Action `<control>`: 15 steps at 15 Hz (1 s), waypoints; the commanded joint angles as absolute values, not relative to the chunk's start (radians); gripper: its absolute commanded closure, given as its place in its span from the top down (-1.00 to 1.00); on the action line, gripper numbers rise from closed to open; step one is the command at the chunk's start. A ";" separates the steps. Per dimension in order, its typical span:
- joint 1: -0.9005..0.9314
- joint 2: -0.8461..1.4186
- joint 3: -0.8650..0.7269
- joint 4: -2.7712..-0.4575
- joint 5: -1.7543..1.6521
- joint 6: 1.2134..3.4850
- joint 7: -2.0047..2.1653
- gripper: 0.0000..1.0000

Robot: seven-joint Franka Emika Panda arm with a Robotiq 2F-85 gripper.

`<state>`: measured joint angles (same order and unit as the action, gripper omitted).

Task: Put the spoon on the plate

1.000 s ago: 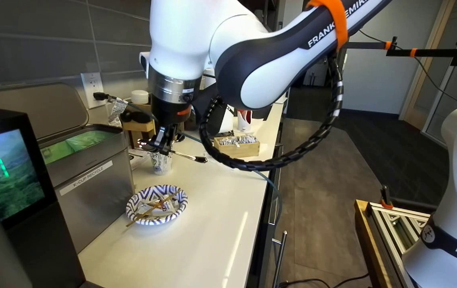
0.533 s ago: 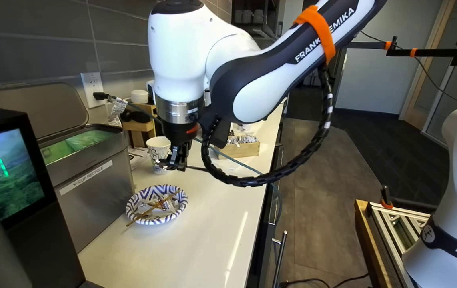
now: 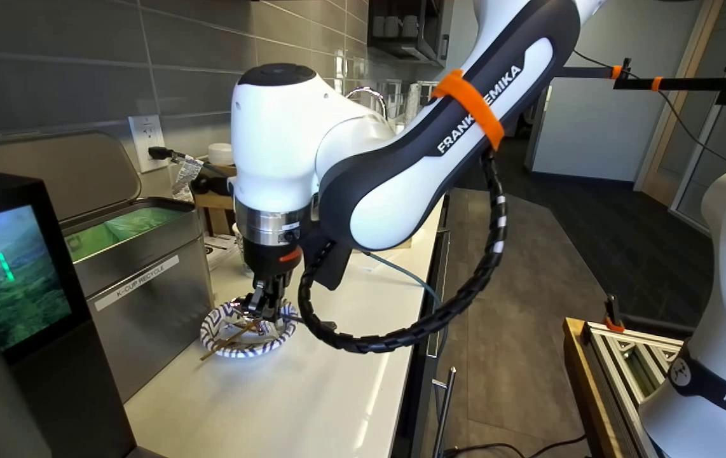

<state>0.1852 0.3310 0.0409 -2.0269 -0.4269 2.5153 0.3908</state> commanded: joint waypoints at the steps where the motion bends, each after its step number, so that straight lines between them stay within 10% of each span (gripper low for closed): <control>1: 0.209 0.372 0.023 -1.995 -0.387 2.593 0.423 -0.96; 12: 0.293 0.423 -0.083 -1.924 -0.435 2.608 0.539 -0.95; 13: 0.299 0.422 -0.091 -1.923 -0.440 2.594 0.541 -0.46; 15: 0.309 0.417 -0.101 -1.926 -0.445 2.578 0.541 -0.19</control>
